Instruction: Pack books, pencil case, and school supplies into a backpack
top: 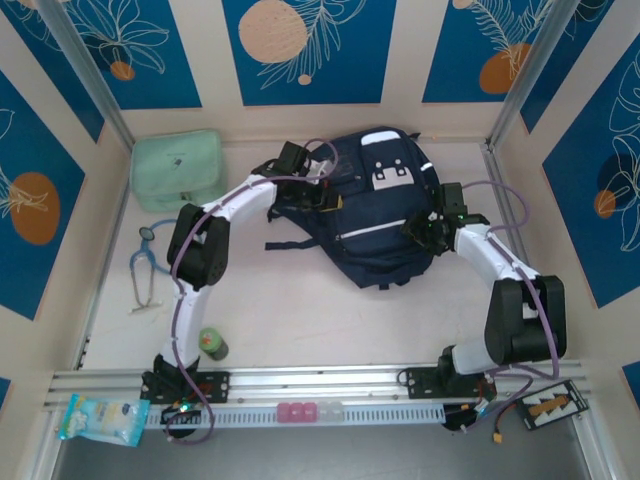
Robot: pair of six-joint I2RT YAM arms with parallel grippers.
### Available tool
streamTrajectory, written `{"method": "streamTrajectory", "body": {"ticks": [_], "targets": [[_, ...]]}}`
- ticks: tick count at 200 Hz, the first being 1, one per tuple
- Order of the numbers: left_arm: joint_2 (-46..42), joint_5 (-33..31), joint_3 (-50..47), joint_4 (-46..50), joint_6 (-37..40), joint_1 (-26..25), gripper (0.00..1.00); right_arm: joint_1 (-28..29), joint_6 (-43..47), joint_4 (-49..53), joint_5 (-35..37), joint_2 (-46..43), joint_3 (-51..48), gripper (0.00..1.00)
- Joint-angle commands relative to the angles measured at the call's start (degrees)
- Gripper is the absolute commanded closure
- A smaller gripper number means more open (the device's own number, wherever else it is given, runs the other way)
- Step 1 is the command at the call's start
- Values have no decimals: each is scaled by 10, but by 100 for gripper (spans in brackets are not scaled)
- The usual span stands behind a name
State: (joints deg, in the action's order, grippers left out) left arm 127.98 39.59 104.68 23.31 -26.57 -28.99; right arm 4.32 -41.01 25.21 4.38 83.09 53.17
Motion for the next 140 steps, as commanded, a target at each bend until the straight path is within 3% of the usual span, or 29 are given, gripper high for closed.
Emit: {"method": "streamTrajectory", "body": {"ticks": [1, 40, 78, 121, 140], "targets": [[-34, 42, -39, 1, 4, -10, 100, 2, 41, -60, -44, 32, 39, 54], [-108, 38, -157, -135, -95, 1, 100, 5, 91, -114, -81, 102, 105, 55], [-148, 26, -232, -261, -200, 2, 100, 9, 126, -96, -70, 146, 176, 55], [-152, -5, -247, -347, -296, 3, 100, 10, 126, 19, 58, 49, 160, 44], [-147, -8, -246, -383, -337, 2, 100, 22, 124, 54, 77, -5, 139, 43]]}}
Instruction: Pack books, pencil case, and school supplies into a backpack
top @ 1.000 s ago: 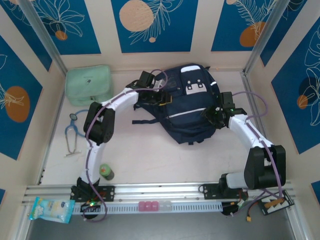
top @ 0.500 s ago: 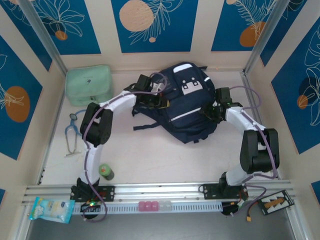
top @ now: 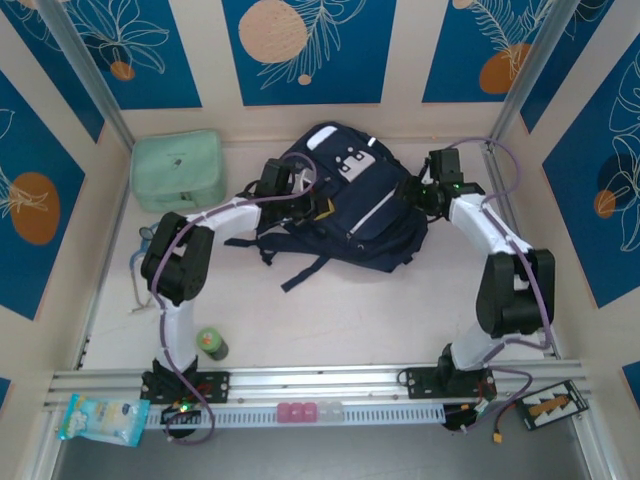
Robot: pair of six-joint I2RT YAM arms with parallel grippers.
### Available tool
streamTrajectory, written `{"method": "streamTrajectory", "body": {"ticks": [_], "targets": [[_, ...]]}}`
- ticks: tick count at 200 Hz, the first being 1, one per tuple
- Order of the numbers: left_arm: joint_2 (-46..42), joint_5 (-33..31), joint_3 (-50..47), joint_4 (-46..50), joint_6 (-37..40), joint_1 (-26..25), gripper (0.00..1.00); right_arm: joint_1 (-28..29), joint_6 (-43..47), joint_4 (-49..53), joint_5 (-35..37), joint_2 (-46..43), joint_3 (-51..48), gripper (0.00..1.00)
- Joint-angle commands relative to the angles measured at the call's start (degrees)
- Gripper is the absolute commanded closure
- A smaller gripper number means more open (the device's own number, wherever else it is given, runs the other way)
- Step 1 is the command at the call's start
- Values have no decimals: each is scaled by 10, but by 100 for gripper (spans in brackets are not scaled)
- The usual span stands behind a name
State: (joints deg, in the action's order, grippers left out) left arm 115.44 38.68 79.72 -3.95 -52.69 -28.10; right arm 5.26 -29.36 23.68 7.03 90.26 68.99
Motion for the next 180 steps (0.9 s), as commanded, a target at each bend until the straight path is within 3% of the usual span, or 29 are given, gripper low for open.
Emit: {"method": "streamTrajectory", "body": {"ticks": [1, 51, 100, 141, 180], "targets": [[-22, 1, 3, -111, -77, -7, 100, 17, 9, 71, 52, -83, -22, 43], [-14, -2, 10, -117, -93, -6, 100, 163, -52, 111, 94, -155, -65, 42], [-13, -5, -3, -142, -124, -7, 100, 318, -160, 64, 110, -132, -90, 43], [-10, -5, -11, -180, -164, -8, 100, 363, -194, 9, 172, -85, -96, 49], [-14, -5, -12, -170, -161, -8, 100, 370, -203, 7, 240, -39, -76, 55]]}}
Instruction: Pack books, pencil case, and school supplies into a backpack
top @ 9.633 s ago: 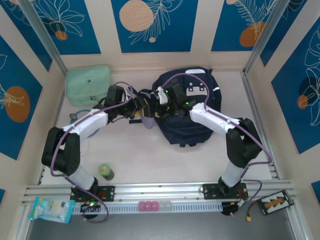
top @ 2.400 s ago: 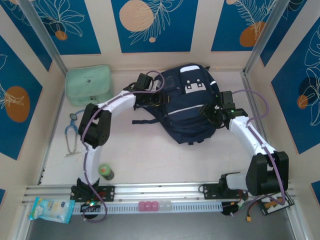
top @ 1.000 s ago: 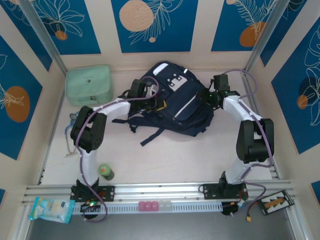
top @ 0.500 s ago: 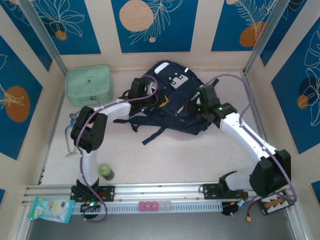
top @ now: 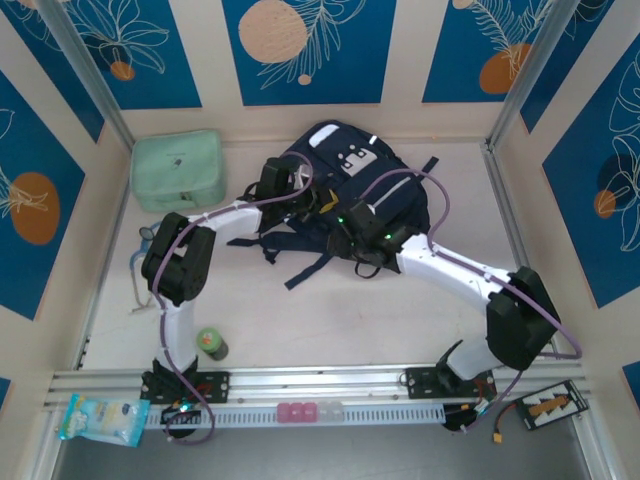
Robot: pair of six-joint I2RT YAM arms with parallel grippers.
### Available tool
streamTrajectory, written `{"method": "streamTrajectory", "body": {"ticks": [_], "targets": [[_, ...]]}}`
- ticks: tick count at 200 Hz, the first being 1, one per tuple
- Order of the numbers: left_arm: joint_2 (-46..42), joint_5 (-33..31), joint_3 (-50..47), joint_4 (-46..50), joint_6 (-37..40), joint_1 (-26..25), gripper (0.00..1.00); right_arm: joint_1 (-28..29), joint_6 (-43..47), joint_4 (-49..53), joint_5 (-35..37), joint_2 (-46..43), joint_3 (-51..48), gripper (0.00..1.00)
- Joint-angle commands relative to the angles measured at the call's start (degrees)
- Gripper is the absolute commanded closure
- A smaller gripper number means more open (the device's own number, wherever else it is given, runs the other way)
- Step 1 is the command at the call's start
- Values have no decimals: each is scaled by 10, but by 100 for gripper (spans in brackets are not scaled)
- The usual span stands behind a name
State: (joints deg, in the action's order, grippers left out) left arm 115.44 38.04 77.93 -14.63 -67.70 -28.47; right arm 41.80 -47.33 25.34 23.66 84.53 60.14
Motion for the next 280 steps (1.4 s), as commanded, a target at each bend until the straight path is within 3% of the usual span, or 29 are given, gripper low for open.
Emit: {"method": "streamTrajectory", "body": {"ticks": [1, 28, 123, 175, 258, 280], "targets": [[-14, 1, 6, -62, -12, -4, 100, 5, -24, -9, 76, 19, 13, 55], [-13, 3, 3, -64, -13, -4, 100, 8, -49, 11, 135, 23, 6, 56], [-14, 6, 5, -62, -15, -5, 100, -1, -34, -41, 168, 89, 24, 64], [-17, 6, 3, -62, -16, -5, 100, -2, -19, -65, 163, 94, 26, 68], [-15, 8, 0, -65, -15, -4, 100, -7, -18, -68, 154, 85, 27, 86], [-16, 8, -3, -65, -15, -5, 100, -9, -22, -62, 154, 86, 29, 86]]}}
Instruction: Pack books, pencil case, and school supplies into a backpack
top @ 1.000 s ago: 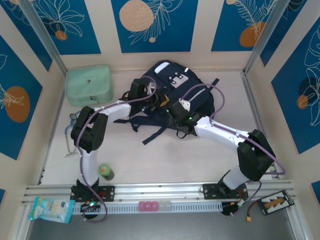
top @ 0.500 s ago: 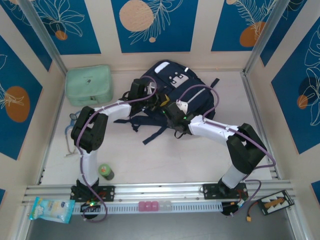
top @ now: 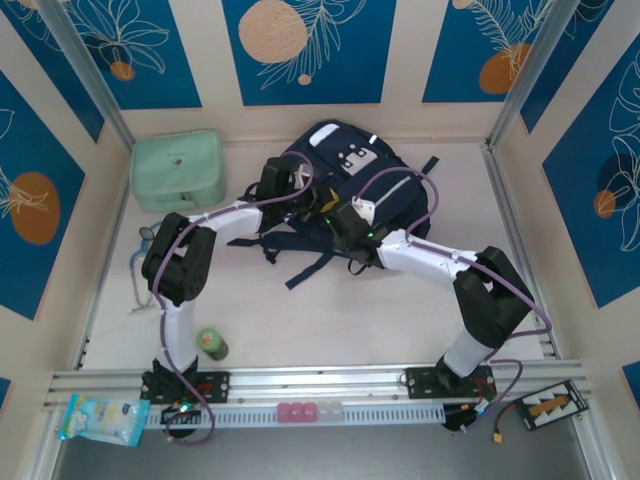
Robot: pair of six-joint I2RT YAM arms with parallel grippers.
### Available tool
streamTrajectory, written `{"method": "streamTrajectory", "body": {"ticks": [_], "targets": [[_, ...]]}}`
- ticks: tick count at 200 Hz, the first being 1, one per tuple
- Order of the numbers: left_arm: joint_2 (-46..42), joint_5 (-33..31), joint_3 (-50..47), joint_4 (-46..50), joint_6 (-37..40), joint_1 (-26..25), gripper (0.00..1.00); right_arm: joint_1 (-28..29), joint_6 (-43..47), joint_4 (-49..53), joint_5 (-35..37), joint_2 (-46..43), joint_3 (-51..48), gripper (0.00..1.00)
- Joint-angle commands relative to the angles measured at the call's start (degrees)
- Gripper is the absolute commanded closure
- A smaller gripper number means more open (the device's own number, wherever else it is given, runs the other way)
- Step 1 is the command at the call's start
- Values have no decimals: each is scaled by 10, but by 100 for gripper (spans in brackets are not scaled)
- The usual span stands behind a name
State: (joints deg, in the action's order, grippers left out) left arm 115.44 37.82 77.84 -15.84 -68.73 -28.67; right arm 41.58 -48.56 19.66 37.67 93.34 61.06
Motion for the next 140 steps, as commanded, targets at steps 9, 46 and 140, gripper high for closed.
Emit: {"method": "streamTrajectory", "body": {"ticks": [9, 46, 140], "targets": [[-15, 10, -1, -53, -4, -2, 100, -9, -11, -1, 14, 0, 22, 89], [-14, 1, 0, -44, 7, -1, 100, -9, -28, 46, 15, -6, 26, 100], [3, -12, 16, -6, 45, 14, 100, -79, -35, 125, -2, -147, -105, 100]]}}
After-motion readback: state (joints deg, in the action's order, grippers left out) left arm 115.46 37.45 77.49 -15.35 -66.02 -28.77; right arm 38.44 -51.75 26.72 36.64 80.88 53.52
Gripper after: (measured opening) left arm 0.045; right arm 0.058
